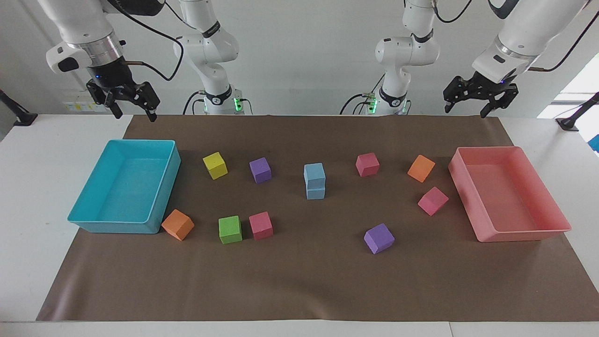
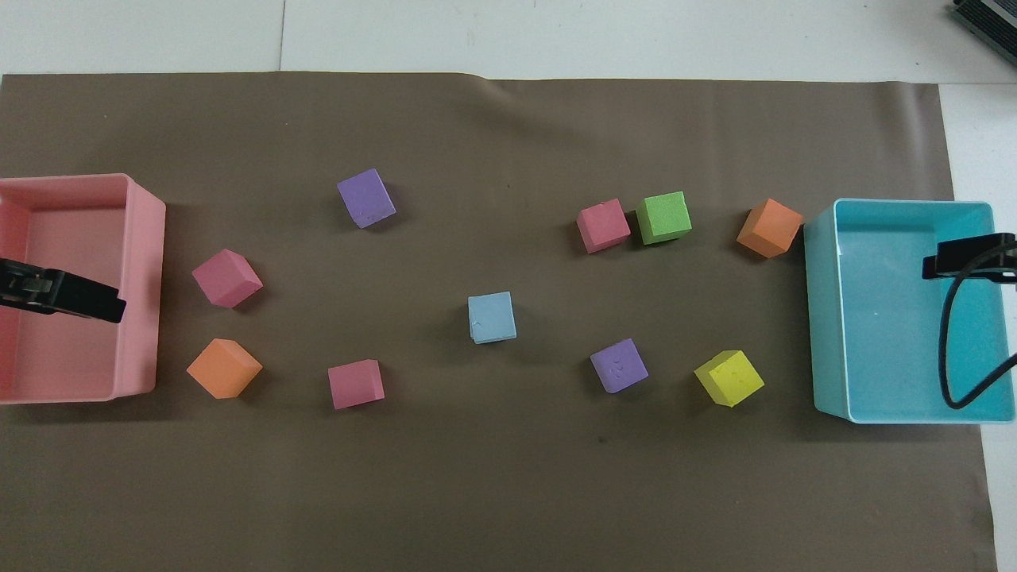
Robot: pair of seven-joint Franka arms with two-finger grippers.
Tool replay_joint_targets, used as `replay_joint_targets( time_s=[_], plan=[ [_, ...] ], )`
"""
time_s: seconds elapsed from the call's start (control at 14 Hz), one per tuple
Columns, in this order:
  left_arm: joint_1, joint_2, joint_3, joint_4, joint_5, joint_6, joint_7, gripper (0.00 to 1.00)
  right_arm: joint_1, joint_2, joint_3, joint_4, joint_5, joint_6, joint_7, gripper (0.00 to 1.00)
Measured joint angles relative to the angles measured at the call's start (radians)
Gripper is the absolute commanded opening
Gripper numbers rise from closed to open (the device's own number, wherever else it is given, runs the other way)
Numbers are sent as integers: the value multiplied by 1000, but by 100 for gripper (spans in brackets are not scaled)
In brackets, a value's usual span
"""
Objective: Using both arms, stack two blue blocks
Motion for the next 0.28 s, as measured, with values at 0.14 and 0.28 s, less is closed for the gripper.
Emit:
replay_joint_targets(
  time_s=[0.14,0.28],
  plan=[
    [0,0,0,0,0,0,0,100,2,2,7,0,0,-2,-2,100],
    [0,0,0,0,0,1,0,100,5,3,13,6,0,-34,-2,100]
  ],
)
